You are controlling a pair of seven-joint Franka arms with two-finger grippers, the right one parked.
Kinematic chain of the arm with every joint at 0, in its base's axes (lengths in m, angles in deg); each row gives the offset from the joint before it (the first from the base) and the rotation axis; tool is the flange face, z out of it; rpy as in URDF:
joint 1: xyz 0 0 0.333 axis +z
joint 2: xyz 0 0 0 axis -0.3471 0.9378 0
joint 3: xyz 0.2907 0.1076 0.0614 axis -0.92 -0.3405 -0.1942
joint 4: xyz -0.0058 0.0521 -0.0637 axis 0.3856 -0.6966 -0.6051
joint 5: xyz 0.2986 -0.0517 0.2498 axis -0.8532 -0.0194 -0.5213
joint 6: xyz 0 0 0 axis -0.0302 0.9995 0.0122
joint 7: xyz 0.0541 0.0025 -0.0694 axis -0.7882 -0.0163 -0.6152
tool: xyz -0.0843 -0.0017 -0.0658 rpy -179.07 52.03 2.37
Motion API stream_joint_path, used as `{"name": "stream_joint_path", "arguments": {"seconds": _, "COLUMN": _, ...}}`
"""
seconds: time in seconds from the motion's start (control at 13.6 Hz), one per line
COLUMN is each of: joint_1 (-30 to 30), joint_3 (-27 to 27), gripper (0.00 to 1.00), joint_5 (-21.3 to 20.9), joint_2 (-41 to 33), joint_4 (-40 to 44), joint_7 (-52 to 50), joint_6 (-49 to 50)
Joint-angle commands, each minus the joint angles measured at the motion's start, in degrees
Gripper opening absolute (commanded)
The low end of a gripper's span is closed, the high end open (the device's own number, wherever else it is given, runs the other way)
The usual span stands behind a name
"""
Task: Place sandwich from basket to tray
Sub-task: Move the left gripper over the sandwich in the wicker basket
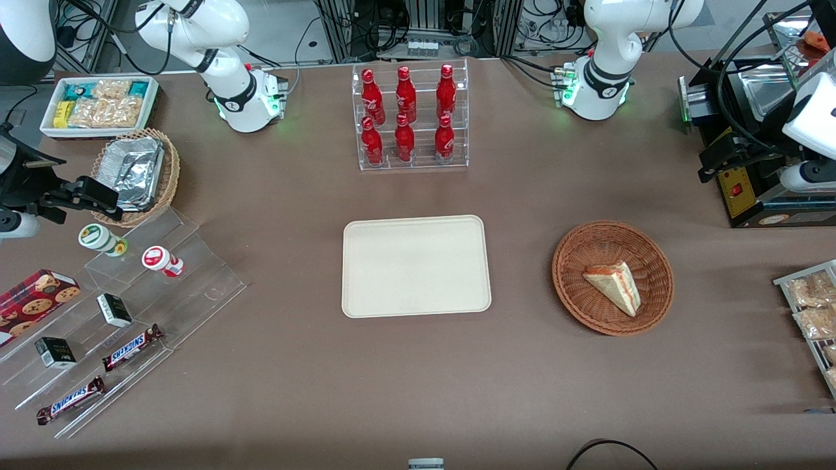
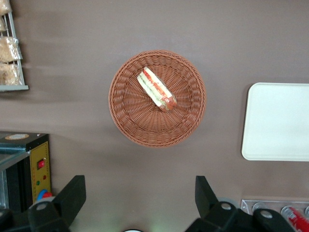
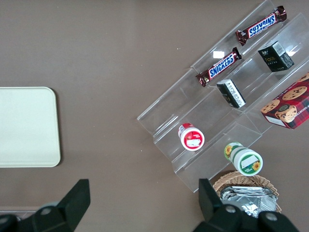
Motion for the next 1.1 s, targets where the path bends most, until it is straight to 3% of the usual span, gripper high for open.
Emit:
{"name": "stream_joint_path", "arguments": {"seconds": 0.0, "joint_1": -1.0, "joint_3": -0.8, "gripper": 1.00, "joint_5": -1.1, "joint_2": -0.4, "joint_4": -0.1, "joint_7": 1.9, "joint_6": 1.1}}
{"name": "stream_joint_path", "arguments": {"seconds": 0.22, "joint_1": -1.0, "joint_3": -0.6, "gripper": 1.00, "joint_5": -2.7, "joint_2": 1.0, "joint_4": -1.7, "joint_7": 1.5, "joint_6": -0.8}}
{"name": "stream_joint_path", "arguments": {"seconds": 0.44, "joint_1": -1.1, "joint_3": -0.3, "gripper": 1.00, "joint_5": -3.8, "joint_2": 0.9, "joint_4": -10.1, "joint_7": -1.1, "joint_6": -9.3}}
{"name": "stream_joint_path", "arguments": {"seconds": 1.03, "joint_1": -2.1, "joint_3": -0.1, "gripper": 1.00, "joint_5": -3.9, "joint_2": 3.1, "joint_4": -29.1, "joint_7": -25.9, "joint_6": -36.9}}
